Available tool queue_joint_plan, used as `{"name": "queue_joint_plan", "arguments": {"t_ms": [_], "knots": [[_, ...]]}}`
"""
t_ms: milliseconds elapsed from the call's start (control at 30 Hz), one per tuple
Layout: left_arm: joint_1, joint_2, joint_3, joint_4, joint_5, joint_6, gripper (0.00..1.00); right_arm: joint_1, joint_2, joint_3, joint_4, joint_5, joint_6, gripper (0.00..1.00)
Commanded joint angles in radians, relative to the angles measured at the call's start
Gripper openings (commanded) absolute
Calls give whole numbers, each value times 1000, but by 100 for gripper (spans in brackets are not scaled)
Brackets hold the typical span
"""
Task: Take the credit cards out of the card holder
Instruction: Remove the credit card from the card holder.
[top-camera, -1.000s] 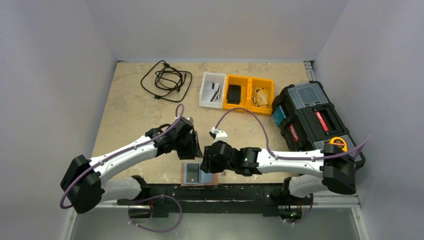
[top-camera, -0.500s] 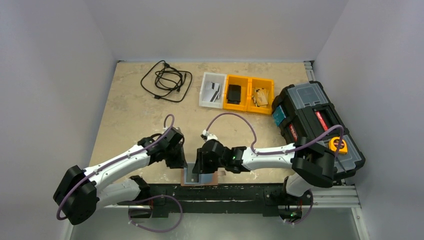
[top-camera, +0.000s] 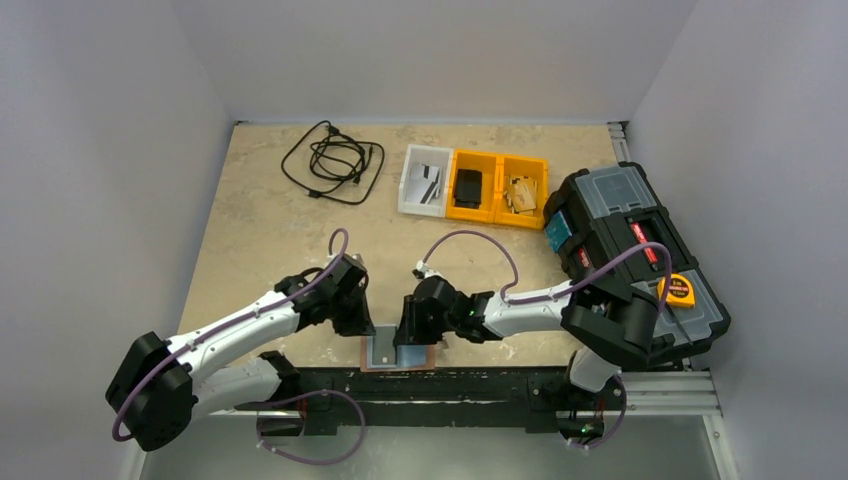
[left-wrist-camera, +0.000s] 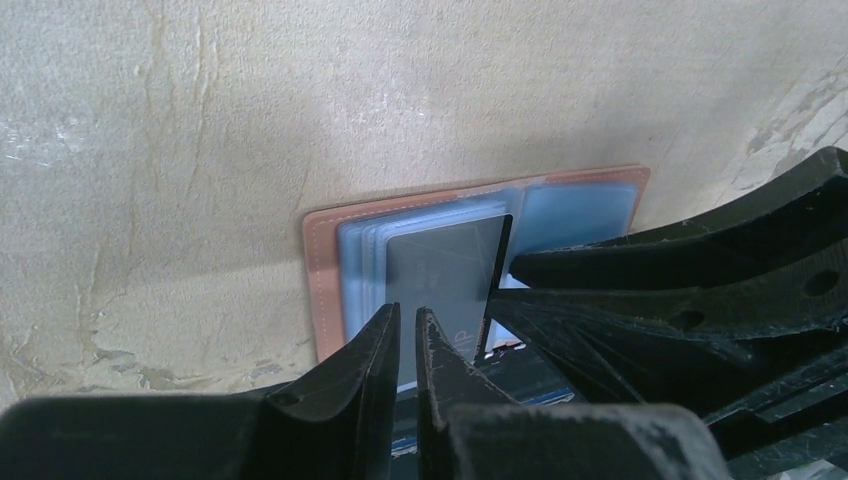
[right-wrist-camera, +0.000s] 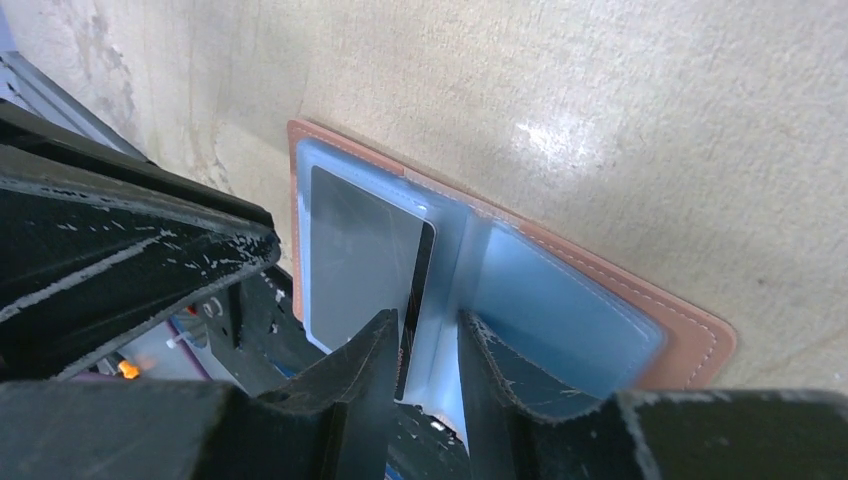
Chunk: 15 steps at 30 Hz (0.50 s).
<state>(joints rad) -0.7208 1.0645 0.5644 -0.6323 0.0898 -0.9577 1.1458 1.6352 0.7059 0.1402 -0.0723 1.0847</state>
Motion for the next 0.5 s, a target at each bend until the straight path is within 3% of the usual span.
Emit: {"name": "queue_joint_plan", "arguments": {"t_ms": [0, 467], "knots": [[1, -12, -14, 29, 16, 10, 10, -28, 31, -21, 58, -23, -19, 30], [0, 30, -34, 64, 37, -13, 5, -43, 101, 15, 67, -46, -65, 30]]}}
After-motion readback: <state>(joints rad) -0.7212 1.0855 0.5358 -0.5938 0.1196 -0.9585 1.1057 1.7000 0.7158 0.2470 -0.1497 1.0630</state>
